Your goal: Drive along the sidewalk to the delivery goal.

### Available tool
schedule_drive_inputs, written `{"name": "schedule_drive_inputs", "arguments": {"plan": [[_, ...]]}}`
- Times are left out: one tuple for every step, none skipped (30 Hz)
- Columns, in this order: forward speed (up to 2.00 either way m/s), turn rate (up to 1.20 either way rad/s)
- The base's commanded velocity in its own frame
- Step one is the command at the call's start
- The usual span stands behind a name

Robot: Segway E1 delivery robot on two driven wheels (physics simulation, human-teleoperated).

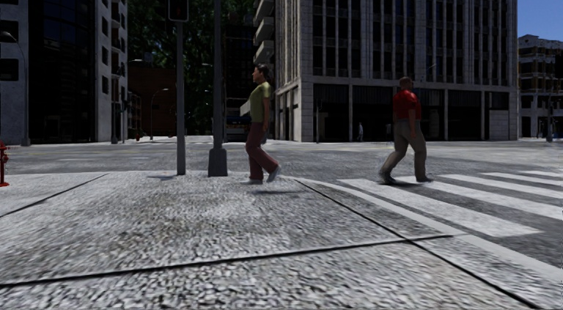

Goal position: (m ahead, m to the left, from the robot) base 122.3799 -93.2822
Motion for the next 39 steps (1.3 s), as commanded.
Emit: {"name": "schedule_drive_inputs", "arguments": {"plan": [[2.00,-0.54],[2.00,-0.54],[2.00,-0.54],[2.00,-0.54],[2.00,-0.54],[2.00,-0.54],[2.00,-0.54],[2.00,-0.54],[2.00,-0.54],[2.00,-0.54],[2.00,-0.54],[2.00,-0.54],[2.00,-0.54],[2.00,-0.54],[2.00,-0.54],[2.00,-0.54],[2.00,-0.54],[2.00,-0.54],[2.00,-0.54],[2.00,-0.54],[2.00,-0.54],[2.00,-0.54],[2.00,-0.55],[2.00,-0.57],[2.00,-0.58],[2.00,-0.58],[2.00,-0.58],[2.00,-0.60],[2.00,-0.63],[2.00,-0.64],[2.00,-0.64],[2.00,-0.65],[2.00,-0.65],[2.00,-0.65],[2.00,-0.65],[2.00,-0.65],[2.00,-0.65],[2.00,-0.65],[2.00,-0.65]]}}
